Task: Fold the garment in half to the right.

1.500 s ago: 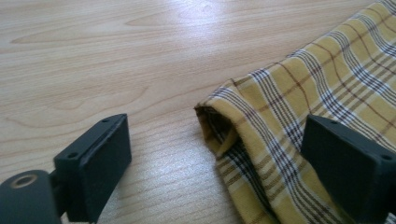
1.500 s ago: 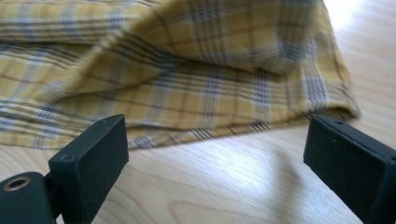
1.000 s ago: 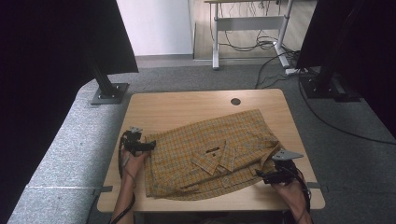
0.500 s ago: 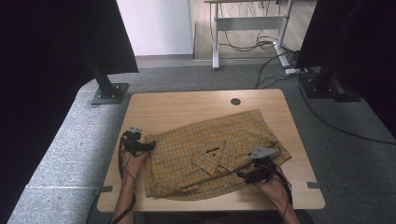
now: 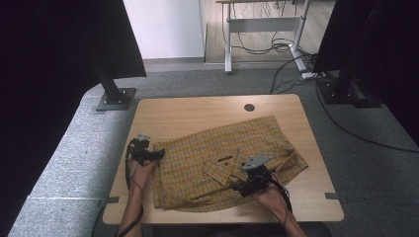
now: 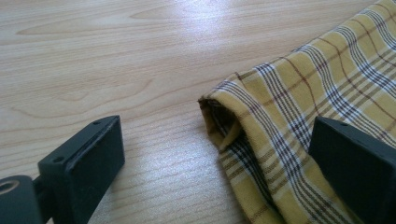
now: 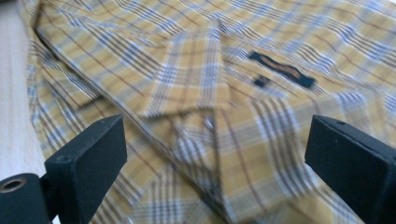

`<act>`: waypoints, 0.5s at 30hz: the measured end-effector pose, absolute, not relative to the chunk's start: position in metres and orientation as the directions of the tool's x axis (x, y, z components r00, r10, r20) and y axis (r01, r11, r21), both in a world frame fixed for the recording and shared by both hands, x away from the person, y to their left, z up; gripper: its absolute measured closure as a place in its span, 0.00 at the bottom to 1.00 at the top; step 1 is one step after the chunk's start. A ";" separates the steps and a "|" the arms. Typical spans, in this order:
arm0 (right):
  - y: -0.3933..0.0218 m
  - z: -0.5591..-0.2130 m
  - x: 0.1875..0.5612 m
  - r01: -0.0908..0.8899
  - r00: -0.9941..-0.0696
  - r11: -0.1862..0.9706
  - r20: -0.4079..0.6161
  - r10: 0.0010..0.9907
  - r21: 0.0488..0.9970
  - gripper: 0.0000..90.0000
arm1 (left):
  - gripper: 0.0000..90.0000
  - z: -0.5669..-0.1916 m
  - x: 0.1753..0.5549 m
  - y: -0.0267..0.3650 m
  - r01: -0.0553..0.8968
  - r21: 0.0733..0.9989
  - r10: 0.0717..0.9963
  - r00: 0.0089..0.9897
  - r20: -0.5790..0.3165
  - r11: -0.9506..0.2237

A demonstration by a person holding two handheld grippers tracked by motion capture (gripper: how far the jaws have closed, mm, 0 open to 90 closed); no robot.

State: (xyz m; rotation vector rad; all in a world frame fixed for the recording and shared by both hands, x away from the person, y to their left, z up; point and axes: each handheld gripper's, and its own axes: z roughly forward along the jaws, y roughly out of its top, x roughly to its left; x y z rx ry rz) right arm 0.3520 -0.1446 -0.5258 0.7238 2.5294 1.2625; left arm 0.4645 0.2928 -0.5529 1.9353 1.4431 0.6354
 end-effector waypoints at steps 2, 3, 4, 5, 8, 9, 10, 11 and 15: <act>-0.137 -0.525 0.352 0.319 -0.863 0.515 0.018 0.506 0.796 0.05 | 0.04 -0.553 0.464 0.293 0.653 0.731 0.959 0.282 0.007 -0.198; -0.133 -0.524 0.352 0.314 -0.867 0.517 0.019 0.498 0.796 0.05 | 0.04 -0.553 0.464 0.293 0.653 0.731 0.959 0.282 0.007 -0.197; -0.128 -0.524 0.352 0.312 -0.871 0.518 0.023 0.490 0.797 0.05 | 0.04 -0.553 0.464 0.293 0.653 0.731 0.959 0.282 0.007 -0.197; -0.124 -0.524 0.353 0.309 -0.875 0.519 0.024 0.484 0.797 0.05 | 0.04 -0.553 0.464 0.293 0.653 0.731 0.959 0.282 0.007 -0.198; -0.112 -0.523 0.352 0.296 -0.886 0.522 0.027 0.462 0.800 0.05 | 0.05 -0.553 0.464 0.293 0.653 0.731 0.959 0.283 0.008 -0.199; -0.109 -0.523 0.352 0.297 -0.890 0.518 0.036 0.454 0.803 0.05 | 0.05 -0.553 0.464 0.293 0.652 0.731 0.959 0.283 0.008 -0.198; -0.105 -0.523 0.352 0.298 -0.893 0.515 0.045 0.447 0.804 0.05 | 0.05 -0.553 0.464 0.293 0.652 0.732 0.959 0.282 0.008 -0.198; -0.101 -0.523 0.352 0.293 -0.897 0.519 0.042 0.441 0.803 0.05 | 0.05 -0.553 0.464 0.293 0.652 0.732 0.959 0.282 0.008 -0.198; -0.083 -0.524 0.351 0.268 -0.913 0.539 0.032 0.406 0.799 0.05 | 0.05 -0.553 0.464 0.293 0.651 0.733 0.959 0.283 0.007 -0.197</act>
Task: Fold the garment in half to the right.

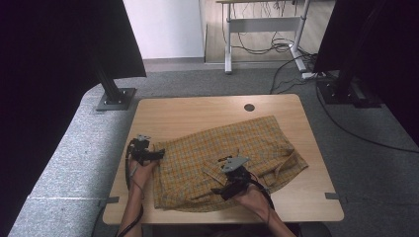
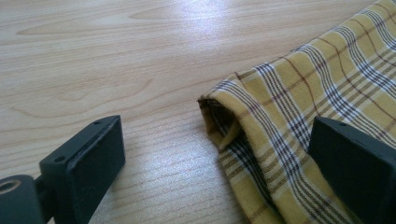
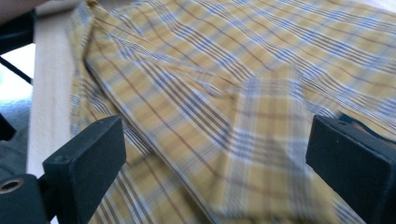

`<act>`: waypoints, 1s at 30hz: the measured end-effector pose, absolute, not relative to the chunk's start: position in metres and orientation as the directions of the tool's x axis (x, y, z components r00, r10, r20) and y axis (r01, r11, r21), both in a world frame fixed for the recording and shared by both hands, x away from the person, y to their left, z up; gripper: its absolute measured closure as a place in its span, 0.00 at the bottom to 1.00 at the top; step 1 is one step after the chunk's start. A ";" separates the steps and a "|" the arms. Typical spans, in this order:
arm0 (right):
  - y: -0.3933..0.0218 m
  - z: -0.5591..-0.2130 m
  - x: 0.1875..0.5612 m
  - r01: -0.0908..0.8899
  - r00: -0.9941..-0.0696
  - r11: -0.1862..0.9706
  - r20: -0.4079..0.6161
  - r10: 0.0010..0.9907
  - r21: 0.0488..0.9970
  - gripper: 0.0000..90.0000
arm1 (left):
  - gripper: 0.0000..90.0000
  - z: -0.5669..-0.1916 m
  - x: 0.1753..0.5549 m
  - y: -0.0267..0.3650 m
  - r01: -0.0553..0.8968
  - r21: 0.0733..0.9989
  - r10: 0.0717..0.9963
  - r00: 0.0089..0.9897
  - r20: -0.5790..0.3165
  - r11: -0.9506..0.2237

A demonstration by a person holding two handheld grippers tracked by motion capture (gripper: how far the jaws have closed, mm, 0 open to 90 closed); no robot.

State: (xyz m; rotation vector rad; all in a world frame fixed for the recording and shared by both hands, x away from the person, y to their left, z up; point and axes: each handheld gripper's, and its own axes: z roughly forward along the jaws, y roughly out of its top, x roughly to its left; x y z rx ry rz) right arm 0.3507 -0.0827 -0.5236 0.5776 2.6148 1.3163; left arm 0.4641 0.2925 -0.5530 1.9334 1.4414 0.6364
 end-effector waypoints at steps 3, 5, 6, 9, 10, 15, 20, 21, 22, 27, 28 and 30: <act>-0.068 -0.524 0.348 0.250 -0.926 0.544 0.034 0.376 0.801 0.04 | 0.05 -0.553 0.464 0.292 0.652 0.732 0.959 0.283 0.007 -0.198; -0.059 -0.524 0.347 0.243 -0.932 0.545 0.037 0.360 0.802 0.04 | 0.05 -0.553 0.464 0.292 0.652 0.732 0.960 0.281 0.007 -0.196; -0.055 -0.524 0.346 0.234 -0.936 0.552 0.032 0.351 0.800 0.04 | 0.04 -0.553 0.464 0.292 0.653 0.732 0.960 0.279 0.007 -0.195; -0.042 -0.525 0.344 0.215 -0.945 0.561 0.026 0.325 0.799 0.03 | 0.04 -0.553 0.464 0.292 0.654 0.731 0.961 0.277 0.007 -0.194; -0.039 -0.525 0.343 0.211 -0.948 0.560 0.029 0.316 0.801 0.03 | 0.04 -0.553 0.464 0.292 0.654 0.731 0.961 0.277 0.007 -0.194; -0.022 -0.527 0.339 0.193 -0.959 0.568 0.033 0.280 0.800 0.03 | 0.04 -0.553 0.464 0.292 0.654 0.731 0.961 0.277 0.007 -0.193; -0.002 -0.528 0.335 0.149 -0.975 0.584 0.021 0.220 0.798 0.02 | 0.04 -0.553 0.463 0.292 0.654 0.731 0.961 0.277 0.008 -0.194; 0.001 -0.529 0.334 0.143 -0.978 0.587 0.021 0.210 0.797 0.02 | 0.04 -0.553 0.463 0.292 0.654 0.731 0.961 0.277 0.008 -0.195; 0.005 -0.530 0.333 0.140 -0.979 0.593 0.019 0.205 0.793 0.02 | 0.04 -0.553 0.463 0.292 0.654 0.731 0.961 0.277 0.008 -0.195; 0.024 -0.535 0.329 0.126 -0.984 0.604 0.024 0.174 0.787 0.01 | 0.04 -0.553 0.463 0.293 0.654 0.730 0.960 0.280 0.008 -0.197; 0.027 -0.536 0.328 0.127 -0.985 0.602 0.031 0.168 0.788 0.01 | 0.04 -0.553 0.463 0.293 0.654 0.730 0.959 0.282 0.008 -0.198; 0.033 -0.538 0.327 0.124 -0.987 0.610 0.032 0.159 0.783 0.01 | 0.03 -0.553 0.463 0.293 0.656 0.728 0.958 0.285 0.008 -0.201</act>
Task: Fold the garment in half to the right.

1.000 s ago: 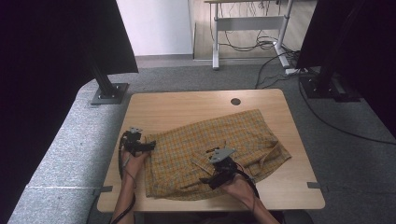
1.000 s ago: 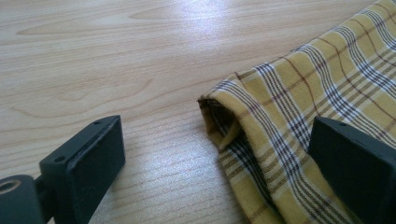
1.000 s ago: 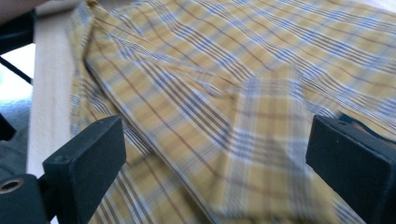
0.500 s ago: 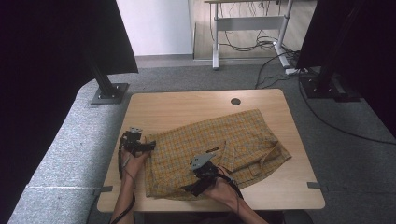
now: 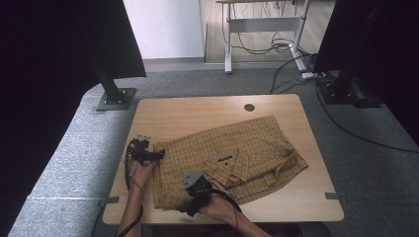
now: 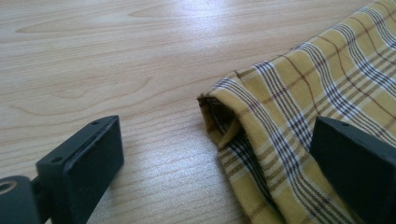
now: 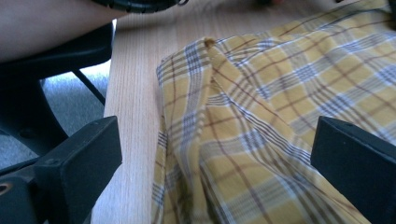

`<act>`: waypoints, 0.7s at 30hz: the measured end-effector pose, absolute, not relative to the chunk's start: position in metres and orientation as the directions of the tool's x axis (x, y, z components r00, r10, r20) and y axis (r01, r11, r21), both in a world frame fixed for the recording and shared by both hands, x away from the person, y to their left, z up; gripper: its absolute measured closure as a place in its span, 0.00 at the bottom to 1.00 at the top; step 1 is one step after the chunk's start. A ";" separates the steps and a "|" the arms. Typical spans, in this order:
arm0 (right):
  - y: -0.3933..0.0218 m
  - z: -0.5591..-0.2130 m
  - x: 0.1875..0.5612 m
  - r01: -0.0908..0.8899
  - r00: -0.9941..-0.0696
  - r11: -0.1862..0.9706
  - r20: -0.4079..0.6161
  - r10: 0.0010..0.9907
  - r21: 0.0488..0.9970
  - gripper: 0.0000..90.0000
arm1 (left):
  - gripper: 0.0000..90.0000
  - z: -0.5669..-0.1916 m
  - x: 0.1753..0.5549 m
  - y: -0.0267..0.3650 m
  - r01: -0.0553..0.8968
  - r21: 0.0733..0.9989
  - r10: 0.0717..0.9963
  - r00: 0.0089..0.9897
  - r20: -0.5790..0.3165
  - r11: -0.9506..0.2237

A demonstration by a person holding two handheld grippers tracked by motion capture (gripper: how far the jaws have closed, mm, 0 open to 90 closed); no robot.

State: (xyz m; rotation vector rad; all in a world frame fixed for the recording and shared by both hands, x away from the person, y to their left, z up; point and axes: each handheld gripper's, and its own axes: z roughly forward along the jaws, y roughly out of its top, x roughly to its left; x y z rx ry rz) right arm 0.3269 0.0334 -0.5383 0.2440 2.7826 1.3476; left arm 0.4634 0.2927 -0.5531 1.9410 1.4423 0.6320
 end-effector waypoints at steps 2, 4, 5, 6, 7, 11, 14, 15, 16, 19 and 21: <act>0.041 -0.542 0.325 0.109 -0.989 0.627 0.018 0.150 0.771 0.02 | 0.02 -0.553 0.464 0.293 0.656 0.727 0.959 0.285 0.008 -0.201; 0.048 -0.546 0.324 0.104 -0.990 0.641 0.016 0.142 0.760 0.02 | 0.02 -0.553 0.463 0.293 0.657 0.726 0.958 0.287 0.008 -0.203; 0.051 -0.549 0.324 0.103 -0.990 0.646 0.014 0.141 0.756 0.02 | 0.02 -0.553 0.463 0.293 0.656 0.726 0.958 0.288 0.009 -0.204; 0.054 -0.551 0.324 0.101 -0.990 0.651 0.009 0.143 0.752 0.02 | 0.03 -0.553 0.463 0.293 0.655 0.727 0.957 0.290 0.009 -0.206; 0.056 -0.553 0.324 0.098 -0.989 0.658 0.000 0.147 0.747 0.02 | 0.03 -0.553 0.463 0.293 0.653 0.729 0.956 0.293 0.007 -0.206; 0.063 -0.559 0.324 0.089 -0.986 0.683 -0.034 0.164 0.725 0.05 | 0.11 -0.552 0.461 0.293 0.634 0.741 0.948 0.319 0.007 -0.219; 0.064 -0.560 0.323 0.094 -0.982 0.677 -0.045 0.185 0.730 0.09 | 0.17 -0.552 0.459 0.293 0.621 0.750 0.941 0.338 0.004 -0.226; 0.063 -0.559 0.323 0.101 -0.979 0.671 -0.046 0.197 0.734 0.13 | 0.21 -0.552 0.459 0.293 0.613 0.755 0.937 0.350 0.005 -0.233; 0.062 -0.559 0.323 0.104 -0.977 0.664 -0.050 0.208 0.740 0.17 | 0.26 -0.552 0.457 0.293 0.605 0.759 0.932 0.362 0.004 -0.239; 0.057 -0.559 0.324 0.120 -0.969 0.640 -0.050 0.241 0.759 0.35 | 0.45 -0.551 0.454 0.290 0.585 0.771 0.918 0.397 -0.002 -0.251; 0.056 -0.557 0.323 0.121 -0.965 0.637 -0.061 0.256 0.761 0.50 | 0.57 -0.551 0.453 0.288 0.579 0.777 0.912 0.410 -0.013 -0.249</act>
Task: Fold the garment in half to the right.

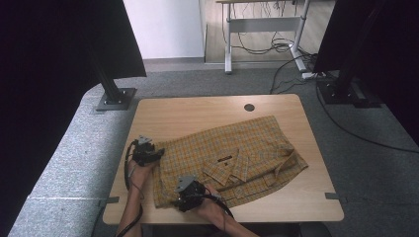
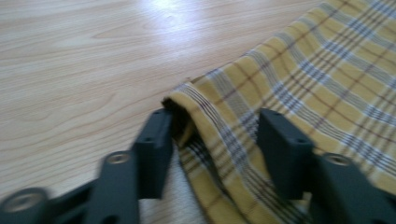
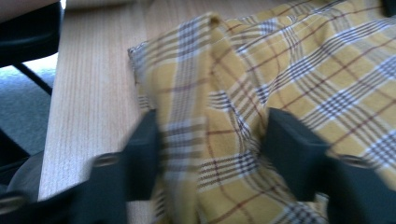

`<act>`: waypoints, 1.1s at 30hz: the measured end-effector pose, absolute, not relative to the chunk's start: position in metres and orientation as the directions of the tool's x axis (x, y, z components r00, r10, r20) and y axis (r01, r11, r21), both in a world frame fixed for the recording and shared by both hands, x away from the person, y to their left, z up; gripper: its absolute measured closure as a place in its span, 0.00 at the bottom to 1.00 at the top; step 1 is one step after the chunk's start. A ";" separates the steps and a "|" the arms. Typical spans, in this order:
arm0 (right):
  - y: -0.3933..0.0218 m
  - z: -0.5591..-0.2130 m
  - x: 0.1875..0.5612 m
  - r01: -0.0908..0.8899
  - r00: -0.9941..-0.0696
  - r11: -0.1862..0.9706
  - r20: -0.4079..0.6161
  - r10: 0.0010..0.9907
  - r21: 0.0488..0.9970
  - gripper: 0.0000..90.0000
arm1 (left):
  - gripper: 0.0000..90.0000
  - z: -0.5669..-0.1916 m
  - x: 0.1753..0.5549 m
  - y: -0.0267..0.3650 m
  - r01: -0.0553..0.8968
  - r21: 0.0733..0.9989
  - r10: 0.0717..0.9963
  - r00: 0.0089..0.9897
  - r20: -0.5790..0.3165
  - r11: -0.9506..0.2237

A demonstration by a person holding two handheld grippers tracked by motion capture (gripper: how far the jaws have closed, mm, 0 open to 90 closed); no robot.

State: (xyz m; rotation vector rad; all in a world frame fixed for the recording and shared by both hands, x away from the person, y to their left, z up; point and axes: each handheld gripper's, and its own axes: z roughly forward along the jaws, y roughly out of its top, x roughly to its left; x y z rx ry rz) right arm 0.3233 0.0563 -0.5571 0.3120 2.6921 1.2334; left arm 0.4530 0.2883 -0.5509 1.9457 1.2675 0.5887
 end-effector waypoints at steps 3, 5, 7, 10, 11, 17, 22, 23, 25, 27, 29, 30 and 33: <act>0.059 -0.554 0.322 0.118 -0.952 0.654 -0.102 0.289 0.747 0.72 | 0.77 -0.551 0.452 0.287 0.580 0.780 0.904 0.425 -0.042 -0.237; 0.062 -0.552 0.323 0.115 -0.945 0.669 -0.126 0.301 0.734 0.80 | 0.87 -0.551 0.452 0.288 0.588 0.779 0.902 0.427 -0.068 -0.219; 0.063 -0.550 0.324 0.122 -0.943 0.677 -0.128 0.306 0.726 0.83 | 0.92 -0.551 0.451 0.288 0.590 0.780 0.903 0.422 -0.080 -0.206; 0.062 -0.548 0.324 0.126 -0.944 0.681 -0.123 0.305 0.721 0.84 | 0.94 -0.550 0.449 0.289 0.588 0.784 0.903 0.421 -0.089 -0.197; 0.061 -0.546 0.324 0.123 -0.945 0.678 -0.124 0.303 0.725 0.84 | 0.94 -0.549 0.449 0.290 0.589 0.787 0.902 0.419 -0.099 -0.187; 0.048 -0.523 0.319 0.086 -0.944 0.637 -0.141 0.297 0.766 0.84 | 0.94 -0.524 0.442 0.293 0.548 0.822 0.890 0.438 -0.126 -0.153; 0.022 -0.492 0.320 0.087 -0.943 0.573 -0.119 0.312 0.815 0.84 | 0.94 -0.494 0.434 0.284 0.473 0.864 0.872 0.482 -0.087 -0.175; 0.014 -0.487 0.321 0.097 -0.942 0.556 -0.105 0.319 0.825 0.84 | 0.94 -0.488 0.433 0.281 0.456 0.874 0.867 0.491 -0.087 -0.170; -0.001 -0.477 0.323 0.109 -0.940 0.530 -0.086 0.331 0.841 0.84 | 0.94 -0.477 0.432 0.274 0.423 0.894 0.853 0.512 -0.103 -0.146; -0.017 -0.471 0.325 0.128 -0.936 0.510 -0.067 0.347 0.851 0.84 | 0.94 -0.469 0.433 0.266 0.392 0.910 0.838 0.536 -0.107 -0.135; -0.034 -0.468 0.328 0.151 -0.927 0.491 -0.050 0.372 0.858 0.84 | 0.94 -0.462 0.434 0.255 0.357 0.921 0.833 0.549 -0.073 -0.154; -0.043 -0.467 0.330 0.163 -0.921 0.479 -0.041 0.387 0.862 0.85 | 0.94 -0.459 0.434 0.247 0.326 0.928 0.832 0.554 -0.033 -0.181; -0.069 -0.469 0.336 0.216 -0.905 0.446 0.007 0.425 0.868 0.85 | 0.94 -0.453 0.433 0.219 0.242 0.927 0.816 0.569 0.104 -0.287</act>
